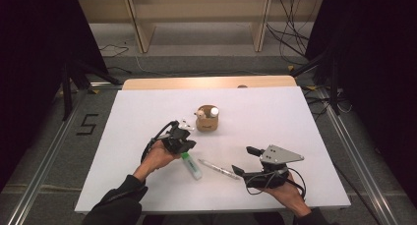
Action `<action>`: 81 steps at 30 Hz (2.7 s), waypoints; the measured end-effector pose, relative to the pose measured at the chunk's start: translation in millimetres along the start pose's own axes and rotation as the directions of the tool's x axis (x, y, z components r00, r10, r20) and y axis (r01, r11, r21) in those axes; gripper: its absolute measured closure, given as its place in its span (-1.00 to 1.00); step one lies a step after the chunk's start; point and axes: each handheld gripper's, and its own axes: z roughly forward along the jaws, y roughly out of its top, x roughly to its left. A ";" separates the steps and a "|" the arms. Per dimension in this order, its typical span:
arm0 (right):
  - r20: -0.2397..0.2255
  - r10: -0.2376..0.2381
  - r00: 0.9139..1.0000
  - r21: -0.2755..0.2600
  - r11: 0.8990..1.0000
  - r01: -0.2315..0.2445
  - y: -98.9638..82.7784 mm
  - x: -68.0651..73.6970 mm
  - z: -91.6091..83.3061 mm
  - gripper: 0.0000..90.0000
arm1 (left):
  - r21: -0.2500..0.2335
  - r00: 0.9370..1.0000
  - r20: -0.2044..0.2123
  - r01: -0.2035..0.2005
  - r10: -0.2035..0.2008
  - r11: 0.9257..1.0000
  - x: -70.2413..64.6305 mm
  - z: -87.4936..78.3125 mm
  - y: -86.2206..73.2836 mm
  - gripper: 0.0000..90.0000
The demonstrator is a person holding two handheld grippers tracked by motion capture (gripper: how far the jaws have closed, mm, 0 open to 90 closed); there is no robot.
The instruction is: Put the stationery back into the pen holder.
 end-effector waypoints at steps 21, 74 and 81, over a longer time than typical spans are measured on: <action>0.001 0.000 1.000 0.004 1.000 0.000 -0.2 -0.3 -0.6 -0.49 | 0.163 1.000 -0.001 0.011 -0.011 0.987 7.7 4.4 -15.4 0.97; -0.019 -0.014 1.000 0.018 1.000 0.015 -1.7 1.5 1.8 -0.48 | 0.322 0.974 0.136 -0.214 0.179 0.922 -17.8 -42.4 -50.7 -0.41; -0.020 -0.013 1.000 0.020 1.000 0.013 -2.0 1.7 2.6 -0.49 | 0.334 0.966 0.149 -0.252 0.214 0.908 -20.2 -39.0 -52.2 -0.18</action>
